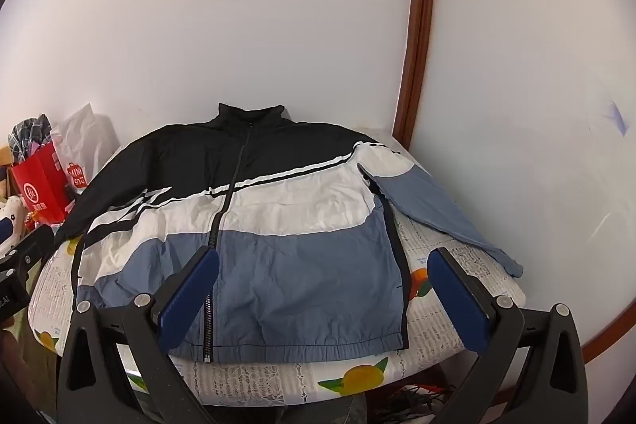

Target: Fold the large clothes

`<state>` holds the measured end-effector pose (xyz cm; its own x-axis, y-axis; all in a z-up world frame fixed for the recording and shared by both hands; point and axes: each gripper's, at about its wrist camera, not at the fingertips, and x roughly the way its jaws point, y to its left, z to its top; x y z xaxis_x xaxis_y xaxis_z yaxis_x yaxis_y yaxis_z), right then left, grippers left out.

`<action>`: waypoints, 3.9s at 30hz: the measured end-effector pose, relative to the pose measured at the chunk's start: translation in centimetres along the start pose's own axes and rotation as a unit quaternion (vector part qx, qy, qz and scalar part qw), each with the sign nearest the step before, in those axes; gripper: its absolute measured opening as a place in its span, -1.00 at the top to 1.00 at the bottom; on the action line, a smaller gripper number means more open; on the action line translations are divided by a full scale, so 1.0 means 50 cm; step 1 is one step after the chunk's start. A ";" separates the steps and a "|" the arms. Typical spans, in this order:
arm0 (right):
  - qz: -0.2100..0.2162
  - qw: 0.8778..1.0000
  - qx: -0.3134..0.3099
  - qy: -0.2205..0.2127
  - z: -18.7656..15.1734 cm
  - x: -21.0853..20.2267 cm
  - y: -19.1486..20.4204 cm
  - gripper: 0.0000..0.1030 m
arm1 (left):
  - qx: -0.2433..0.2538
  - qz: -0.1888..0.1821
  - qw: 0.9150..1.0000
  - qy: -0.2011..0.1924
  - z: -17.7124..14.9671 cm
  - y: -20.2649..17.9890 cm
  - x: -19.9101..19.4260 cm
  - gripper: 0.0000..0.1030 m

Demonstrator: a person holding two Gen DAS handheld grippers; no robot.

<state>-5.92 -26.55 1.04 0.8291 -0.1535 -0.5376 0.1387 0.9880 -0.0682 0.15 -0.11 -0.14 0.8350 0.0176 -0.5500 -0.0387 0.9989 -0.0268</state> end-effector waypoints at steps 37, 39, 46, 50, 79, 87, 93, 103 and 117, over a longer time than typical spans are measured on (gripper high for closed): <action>-0.001 1.000 0.009 0.003 -0.001 -0.004 -0.011 -0.99 | -0.001 -0.015 1.000 -0.010 0.006 0.001 -0.018 -1.00; -0.002 1.000 0.010 0.003 -0.001 -0.004 -0.012 -0.99 | -0.002 -0.016 1.000 -0.011 0.005 0.001 -0.019 -1.00; -0.003 1.000 0.011 0.003 -0.003 -0.005 -0.009 -0.99 | -0.001 -0.017 1.000 -0.011 0.004 -0.002 -0.021 -1.00; -0.004 1.000 0.013 0.004 -0.004 -0.005 -0.011 -0.99 | 0.000 -0.016 1.000 -0.012 0.001 -0.003 -0.022 -1.00; -0.008 1.000 0.011 0.005 -0.006 -0.003 -0.010 -0.99 | -0.006 0.006 1.000 -0.013 0.006 0.009 -0.032 -1.00; -0.009 1.000 0.007 0.006 0.002 0.005 -0.009 -0.99 | -0.006 -0.014 1.000 -0.020 0.015 0.022 -0.024 -1.00; -0.010 1.000 0.007 0.012 0.014 0.021 -0.007 -0.99 | -0.007 -0.027 0.999 -0.032 0.026 0.028 -0.016 -1.00; 0.000 1.000 -0.008 0.027 0.034 0.087 0.000 -0.99 | 0.014 0.004 1.000 -0.002 0.034 0.054 0.058 -1.00; 0.046 0.994 -0.015 0.098 0.019 0.277 0.055 -0.99 | -0.038 0.055 0.994 0.086 0.000 0.235 0.255 -1.00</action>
<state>6.44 -26.00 -5.80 0.7155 -0.0598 -0.6961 0.0495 0.9982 -0.0348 10.32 11.84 -7.47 0.7177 0.1132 -0.6871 -0.1717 0.9850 -0.0172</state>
